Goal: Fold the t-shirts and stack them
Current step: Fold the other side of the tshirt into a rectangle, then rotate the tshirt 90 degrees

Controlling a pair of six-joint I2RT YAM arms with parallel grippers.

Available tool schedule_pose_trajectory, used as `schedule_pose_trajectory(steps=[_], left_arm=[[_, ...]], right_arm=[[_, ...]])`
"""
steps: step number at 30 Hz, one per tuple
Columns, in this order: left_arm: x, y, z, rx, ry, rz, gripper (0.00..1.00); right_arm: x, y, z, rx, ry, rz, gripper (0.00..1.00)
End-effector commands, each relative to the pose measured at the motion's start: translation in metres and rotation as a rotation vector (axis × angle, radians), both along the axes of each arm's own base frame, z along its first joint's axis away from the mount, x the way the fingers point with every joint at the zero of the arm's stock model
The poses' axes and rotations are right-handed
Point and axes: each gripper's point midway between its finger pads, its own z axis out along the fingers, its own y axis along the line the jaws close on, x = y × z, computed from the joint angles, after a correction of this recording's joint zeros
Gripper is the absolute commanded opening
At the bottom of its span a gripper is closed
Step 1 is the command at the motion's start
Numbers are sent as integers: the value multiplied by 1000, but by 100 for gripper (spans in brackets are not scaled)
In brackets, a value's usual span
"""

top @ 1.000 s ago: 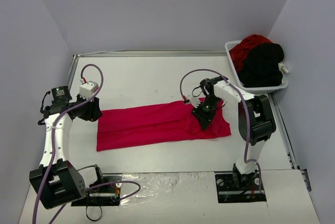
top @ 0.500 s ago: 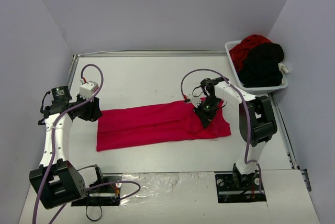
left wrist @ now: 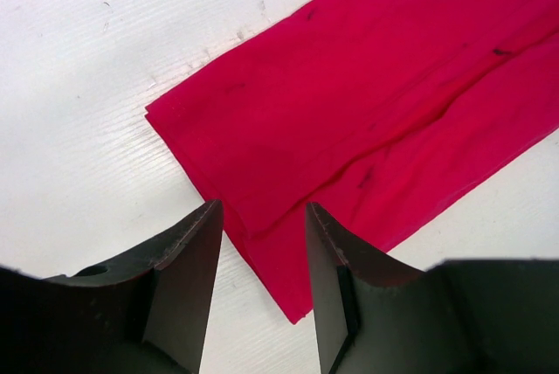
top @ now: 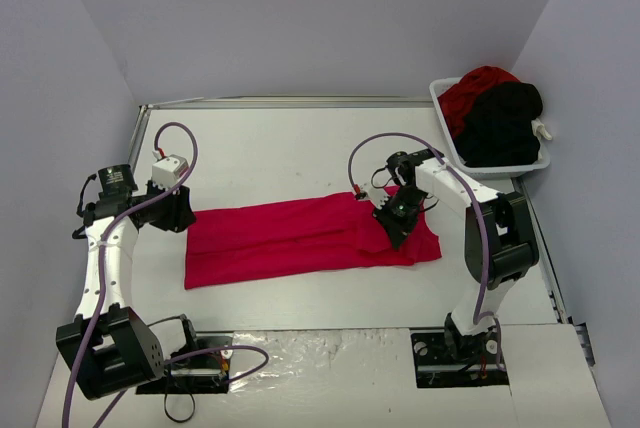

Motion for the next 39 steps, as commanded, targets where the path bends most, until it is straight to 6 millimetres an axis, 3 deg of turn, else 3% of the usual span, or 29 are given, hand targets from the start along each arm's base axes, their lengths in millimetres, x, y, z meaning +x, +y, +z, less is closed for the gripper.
schedule_pose_trajectory(steps=[1,10,11,14,22,25,27,28,29,30,39], left_arm=[[1,-2,11,-4,-50,-18,41],[2,-2,10,-1,-49,-17,41],[1,-3,10,-3,-48,-18,41],[2,-2,10,0,-48,-18,41],[2,-2,10,-1,-47,-18,41],[2,-2,13,4,-53,-18,41],[2,-2,15,5,-57,-18,41],[3,-1,18,8,-66,-18,41],[2,-2,19,8,-66,-18,41],[2,-1,21,11,-68,-17,41],[5,7,46,61,-96,-11,41]], right_arm=[[-27,-2,7,-2,80,33,0],[-39,3,-1,-13,145,89,0],[-39,4,-2,-12,146,87,20],[-35,6,-3,-7,141,84,36],[-19,9,21,16,57,67,38],[-12,5,32,17,18,52,36],[-6,-2,35,-1,-5,36,29],[-5,-4,34,-6,-4,31,23],[-3,-6,32,-13,-6,30,7],[-3,-12,28,-28,0,20,0],[-1,-38,-5,-99,51,-55,0]])
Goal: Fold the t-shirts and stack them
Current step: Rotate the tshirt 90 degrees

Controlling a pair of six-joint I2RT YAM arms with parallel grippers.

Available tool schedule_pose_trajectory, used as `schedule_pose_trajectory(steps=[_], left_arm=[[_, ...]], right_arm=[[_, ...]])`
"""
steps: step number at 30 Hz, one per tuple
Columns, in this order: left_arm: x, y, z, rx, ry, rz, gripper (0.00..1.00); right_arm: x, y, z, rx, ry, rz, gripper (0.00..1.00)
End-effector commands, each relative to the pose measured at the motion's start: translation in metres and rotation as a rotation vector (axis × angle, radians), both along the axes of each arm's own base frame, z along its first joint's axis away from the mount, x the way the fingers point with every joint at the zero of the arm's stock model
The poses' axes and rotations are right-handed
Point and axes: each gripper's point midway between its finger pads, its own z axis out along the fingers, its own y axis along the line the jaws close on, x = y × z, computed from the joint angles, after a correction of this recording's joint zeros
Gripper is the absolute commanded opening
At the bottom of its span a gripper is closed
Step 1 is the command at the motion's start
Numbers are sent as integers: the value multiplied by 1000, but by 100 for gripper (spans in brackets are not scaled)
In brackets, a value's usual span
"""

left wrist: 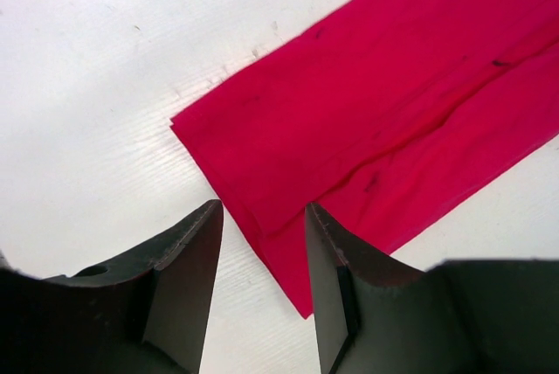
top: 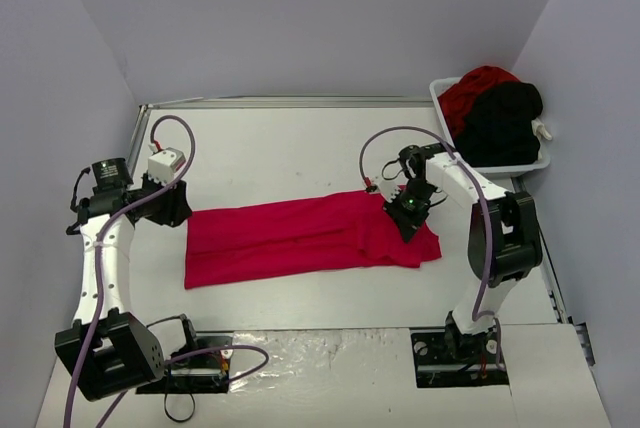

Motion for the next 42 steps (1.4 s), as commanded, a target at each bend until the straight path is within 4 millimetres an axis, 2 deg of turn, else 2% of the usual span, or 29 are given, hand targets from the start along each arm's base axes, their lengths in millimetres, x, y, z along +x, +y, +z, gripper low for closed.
schedule_pose_trajectory(steps=[1,8,11,14,18,19,21,22,23,24,25,26,27,28,29,30,32,33,34,37,40,42], left_arm=[[4,4,29,41,-76,-8,41],[12,6,27,29,-61,-1,41],[16,9,27,31,-62,9,41],[20,14,31,46,-75,36,41],[28,24,39,75,-99,89,41],[30,27,42,82,-102,110,41],[34,32,45,94,-114,134,41],[37,34,49,94,-120,156,41],[40,40,51,113,-127,182,41],[41,43,52,120,-128,196,41],[43,45,54,126,-134,210,41],[43,48,56,134,-139,222,41],[44,52,56,144,-139,238,41],[44,54,57,152,-145,245,41],[45,58,57,166,-149,259,41],[45,61,56,175,-146,272,41],[46,67,56,195,-144,297,41],[45,71,56,209,-144,311,41],[45,72,56,217,-146,315,42],[47,78,56,231,-148,341,42],[51,76,58,208,-154,350,42],[52,75,58,198,-157,351,42]], right_arm=[[-8,-18,-18,-85,60,-22,0],[-3,-32,-47,-151,112,-62,0],[9,-37,-57,-179,118,-83,0],[33,-42,-65,-194,99,-120,0],[79,-45,-73,-208,50,-179,0],[100,-42,-76,-207,23,-195,0],[124,-40,-78,-214,-7,-208,0],[132,-38,-92,-223,15,-210,0],[162,-32,-82,-199,-45,-227,0],[176,-27,-81,-186,-63,-232,0],[182,-24,-100,-187,-37,-230,0],[197,-19,-101,-180,-58,-237,0],[230,-8,-82,-151,-152,-241,0],[238,-3,-98,-156,-149,-233,0],[265,11,-91,-138,-240,-232,0],[276,14,-87,-146,-287,-231,0],[297,21,-80,-158,-389,-241,0],[307,30,-87,-143,-440,-246,0],[315,38,-72,-118,-497,-246,0],[340,58,-52,-56,-629,-254,0],[361,67,-32,-22,-718,-280,0],[373,65,-13,-8,-779,-315,0]])
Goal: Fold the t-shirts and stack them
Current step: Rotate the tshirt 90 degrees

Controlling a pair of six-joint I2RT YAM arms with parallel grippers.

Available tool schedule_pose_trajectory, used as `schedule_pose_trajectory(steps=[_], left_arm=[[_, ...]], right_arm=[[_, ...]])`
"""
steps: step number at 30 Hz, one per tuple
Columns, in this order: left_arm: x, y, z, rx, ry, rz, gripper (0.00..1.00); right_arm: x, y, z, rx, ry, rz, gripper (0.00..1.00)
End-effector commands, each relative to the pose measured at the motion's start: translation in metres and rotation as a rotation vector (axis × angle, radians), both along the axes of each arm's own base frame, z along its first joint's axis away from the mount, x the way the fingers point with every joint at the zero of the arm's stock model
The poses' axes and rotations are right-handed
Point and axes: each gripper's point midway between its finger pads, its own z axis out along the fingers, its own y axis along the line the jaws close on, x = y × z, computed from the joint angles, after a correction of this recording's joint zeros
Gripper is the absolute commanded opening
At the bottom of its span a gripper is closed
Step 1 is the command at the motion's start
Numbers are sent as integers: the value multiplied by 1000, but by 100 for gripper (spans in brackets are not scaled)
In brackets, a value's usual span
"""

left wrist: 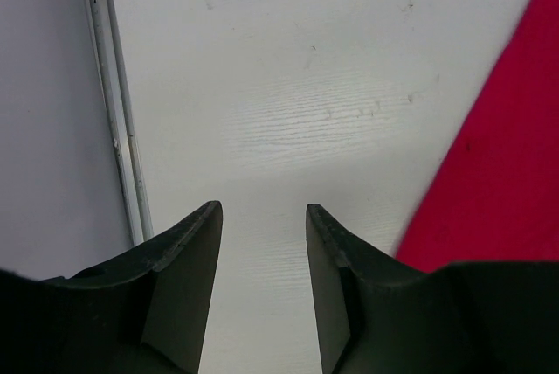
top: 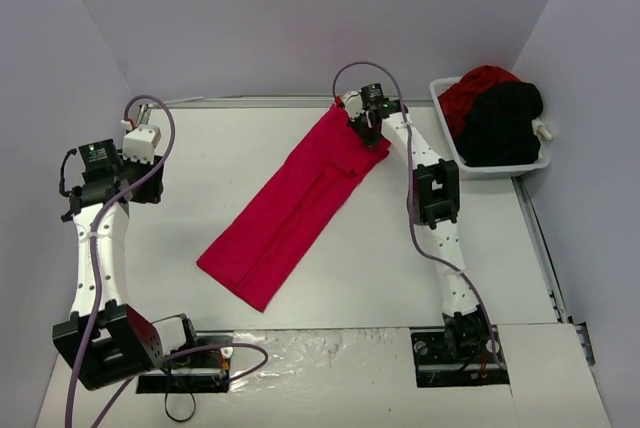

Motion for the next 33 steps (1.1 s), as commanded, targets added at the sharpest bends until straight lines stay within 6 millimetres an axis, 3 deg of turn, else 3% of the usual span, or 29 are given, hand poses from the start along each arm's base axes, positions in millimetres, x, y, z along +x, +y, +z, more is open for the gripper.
schedule_pose_trajectory(steps=[1,3,4,5,6,8,9,10,14,16,17,18,21,24,33], left_arm=[[11,6,22,0,-73,39,42],[13,7,22,1,-83,43,42],[13,5,23,-7,-92,40,42],[13,4,24,-9,-94,38,42],[13,3,25,-14,-99,35,42],[12,-2,29,-33,-113,24,42],[11,-3,31,-37,-120,26,42],[9,-5,36,-40,-134,22,42],[3,-14,42,-59,-162,-3,46],[1,-16,42,-67,-168,-4,48],[0,-17,39,-73,-161,-3,49],[-1,-19,38,-79,-159,-8,50],[-4,-20,33,-87,-143,-9,50],[-5,-21,29,-91,-136,-9,52],[-12,-22,29,-80,-156,-5,60]], right_arm=[[31,1,28,47,-146,-69,0],[38,-2,57,74,-214,-96,0],[32,-5,53,74,-200,-105,0],[34,-6,63,82,-229,-113,0],[32,-8,86,88,-263,-117,0],[25,-12,92,95,-263,-136,0],[20,-12,116,117,-291,-135,0],[15,-11,123,132,-289,-133,0],[-30,3,148,218,-246,-81,0],[-53,16,147,242,-195,-27,0],[-65,22,156,250,-188,2,0],[-82,38,148,257,-145,61,0],[-118,57,138,246,-45,145,0],[-158,89,118,217,43,234,0],[-199,129,63,133,178,332,0]])
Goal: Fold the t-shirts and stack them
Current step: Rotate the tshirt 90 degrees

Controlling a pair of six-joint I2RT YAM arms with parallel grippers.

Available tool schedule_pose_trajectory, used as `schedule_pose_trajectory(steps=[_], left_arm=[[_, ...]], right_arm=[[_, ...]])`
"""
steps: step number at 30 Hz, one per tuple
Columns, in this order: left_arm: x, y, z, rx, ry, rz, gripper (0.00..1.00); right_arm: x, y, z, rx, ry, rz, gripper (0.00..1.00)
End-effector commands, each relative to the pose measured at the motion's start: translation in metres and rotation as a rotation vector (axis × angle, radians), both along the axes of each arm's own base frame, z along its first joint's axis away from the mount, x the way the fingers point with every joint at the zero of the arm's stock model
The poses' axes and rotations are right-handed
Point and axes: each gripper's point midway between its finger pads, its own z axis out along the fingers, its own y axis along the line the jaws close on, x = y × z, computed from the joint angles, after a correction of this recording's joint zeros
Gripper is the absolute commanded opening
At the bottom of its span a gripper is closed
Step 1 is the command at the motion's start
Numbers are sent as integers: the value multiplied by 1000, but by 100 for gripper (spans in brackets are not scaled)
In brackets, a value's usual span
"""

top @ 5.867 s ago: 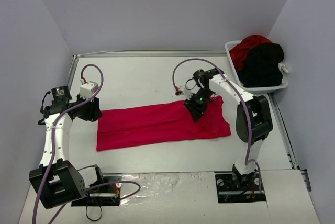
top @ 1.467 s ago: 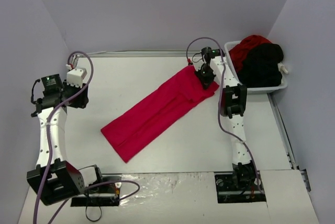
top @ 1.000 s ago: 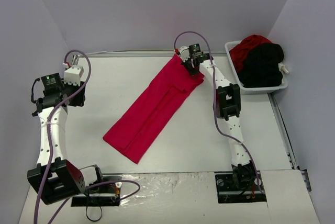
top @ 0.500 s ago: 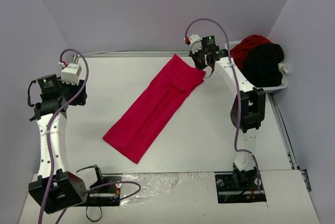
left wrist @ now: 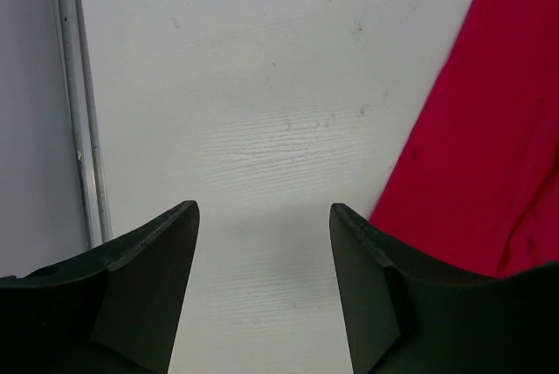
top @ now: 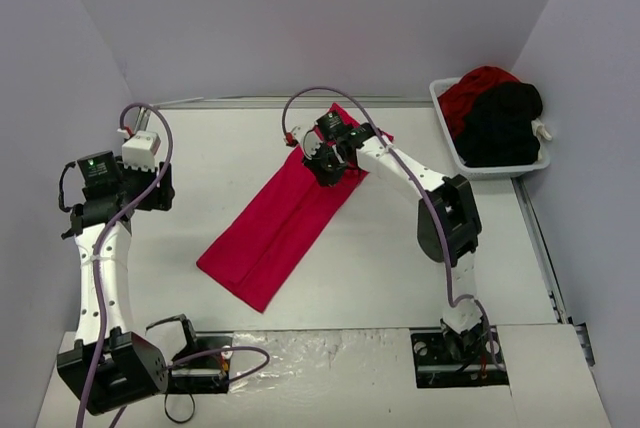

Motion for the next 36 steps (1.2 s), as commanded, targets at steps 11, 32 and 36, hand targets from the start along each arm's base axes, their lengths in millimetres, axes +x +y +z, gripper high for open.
schedule_pose_trajectory(steps=[11,32,36], left_arm=[[1,1,15,15,-68,11,65],[11,2,11,1,-67,6,85],[16,3,8,-4,-60,0,89]], right_arm=[[-28,-15,-62,-136,143,30,0],[6,-70,-119,-315,164,-87,0],[32,-87,-119,-337,139,-141,0]])
